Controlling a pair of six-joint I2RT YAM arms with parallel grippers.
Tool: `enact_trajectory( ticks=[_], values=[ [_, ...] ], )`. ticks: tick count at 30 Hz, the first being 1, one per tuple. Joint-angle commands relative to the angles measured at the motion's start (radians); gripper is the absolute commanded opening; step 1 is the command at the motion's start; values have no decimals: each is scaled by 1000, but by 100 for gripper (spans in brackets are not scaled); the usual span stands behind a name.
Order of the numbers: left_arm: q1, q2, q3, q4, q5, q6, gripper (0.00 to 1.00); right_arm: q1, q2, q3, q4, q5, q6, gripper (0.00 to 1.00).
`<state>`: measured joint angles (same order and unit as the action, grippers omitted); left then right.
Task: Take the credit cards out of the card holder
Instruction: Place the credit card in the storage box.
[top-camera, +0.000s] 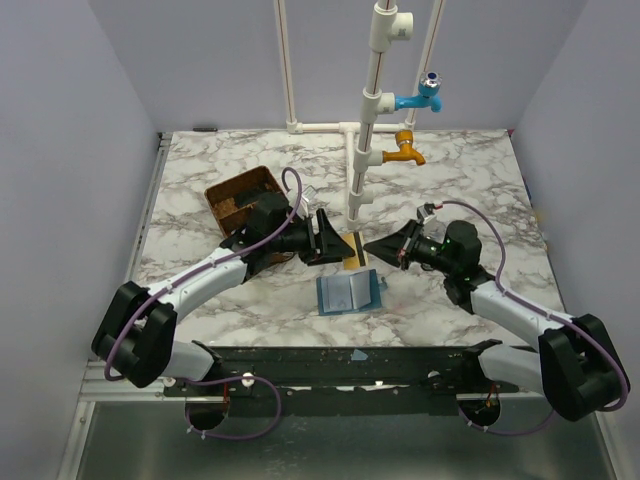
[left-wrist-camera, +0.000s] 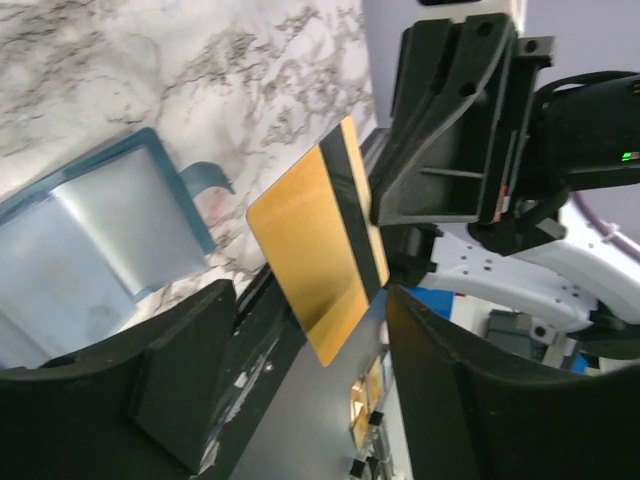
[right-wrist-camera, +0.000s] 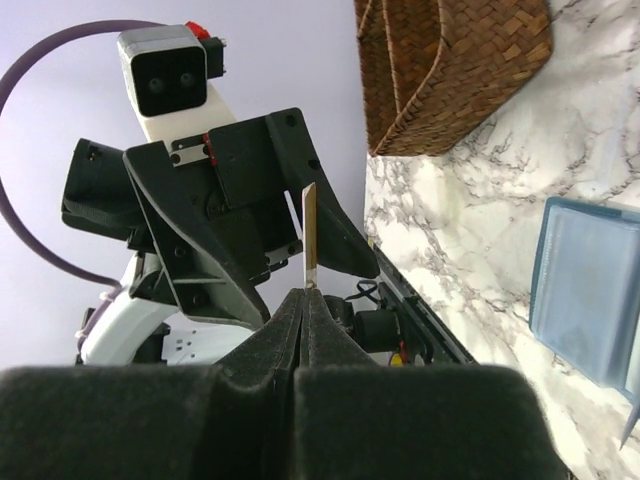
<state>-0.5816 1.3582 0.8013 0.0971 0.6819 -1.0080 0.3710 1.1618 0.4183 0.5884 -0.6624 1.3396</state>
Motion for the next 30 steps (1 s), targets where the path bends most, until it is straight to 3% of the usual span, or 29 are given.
enact_trajectory(
  ticks=[1,5,10,11,13,15,16,17,19,22,30],
  values=[
    [6,20,-17,183,81,-111,58,-6,-24,-1,45,-40,27,1],
    [6,35,-25,244,100,-158,39,-6,-28,-4,44,-40,26,1],
    [6,32,-28,241,101,-160,0,-6,-36,5,-4,-26,-11,1],
    [6,30,-28,235,100,-156,0,-6,-41,14,-31,-18,-29,2],
    [5,24,-28,218,93,-142,0,-6,-59,31,-91,6,-69,19],
    [5,17,-26,189,84,-122,0,-6,-78,54,-166,41,-116,54],
    [6,13,-25,170,79,-108,0,-6,-91,69,-218,59,-144,67],
    [6,7,-22,147,71,-95,0,-6,-102,81,-256,86,-174,77],
    [11,-9,-16,86,48,-54,0,-6,-120,110,-350,138,-227,89],
    [31,-40,-4,-26,-8,11,0,-5,-128,146,-445,207,-289,96],
    [154,-129,76,-410,-270,205,0,-6,-116,181,-574,385,-380,98]
  ],
)
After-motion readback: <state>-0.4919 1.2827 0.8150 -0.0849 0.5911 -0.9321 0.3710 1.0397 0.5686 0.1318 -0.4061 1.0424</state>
